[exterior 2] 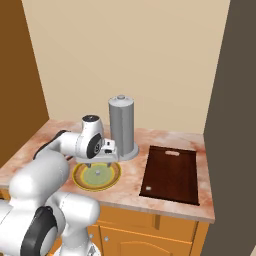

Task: Move the dessert items from the plates to the tray.

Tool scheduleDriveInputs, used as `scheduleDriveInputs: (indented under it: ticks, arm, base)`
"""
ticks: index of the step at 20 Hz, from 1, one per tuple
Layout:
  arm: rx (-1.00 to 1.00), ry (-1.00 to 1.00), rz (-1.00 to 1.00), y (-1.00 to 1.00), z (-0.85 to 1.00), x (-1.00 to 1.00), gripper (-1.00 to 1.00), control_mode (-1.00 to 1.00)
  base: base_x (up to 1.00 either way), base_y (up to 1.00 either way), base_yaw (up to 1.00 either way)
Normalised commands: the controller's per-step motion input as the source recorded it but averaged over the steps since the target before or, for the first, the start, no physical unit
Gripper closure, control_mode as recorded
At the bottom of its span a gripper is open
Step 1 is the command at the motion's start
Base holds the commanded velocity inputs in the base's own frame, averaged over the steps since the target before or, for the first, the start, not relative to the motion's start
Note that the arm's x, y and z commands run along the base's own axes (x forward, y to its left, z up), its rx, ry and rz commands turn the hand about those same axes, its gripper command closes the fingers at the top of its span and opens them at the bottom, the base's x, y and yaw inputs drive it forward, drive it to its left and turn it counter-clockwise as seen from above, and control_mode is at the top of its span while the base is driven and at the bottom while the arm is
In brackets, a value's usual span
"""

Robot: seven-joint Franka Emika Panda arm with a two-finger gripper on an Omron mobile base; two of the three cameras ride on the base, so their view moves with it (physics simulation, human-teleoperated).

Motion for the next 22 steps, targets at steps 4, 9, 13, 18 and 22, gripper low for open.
scheduleDriveInputs:
  ticks: [4,9,13,18,22]
  arm:
    - [0.00,0.00,0.15,0.00,-0.01,0.15,-1.00,-1.00]
    - [0.00,0.00,0.09,0.04,-0.13,0.07,-1.00,-1.00]
    - [0.00,0.00,0.01,0.17,-0.14,0.02,-1.00,-1.00]
    - [0.00,0.00,0.00,0.30,-0.16,0.01,-1.00,-1.00]
    - [0.00,0.00,0.00,0.08,-0.21,0.03,-1.00,-1.00]
  base:
    - [0.00,0.00,0.00]
    - [0.00,0.00,0.00]
    - [0.00,0.00,0.00]
    - [0.00,0.00,0.00]
    - [0.00,0.00,0.00]
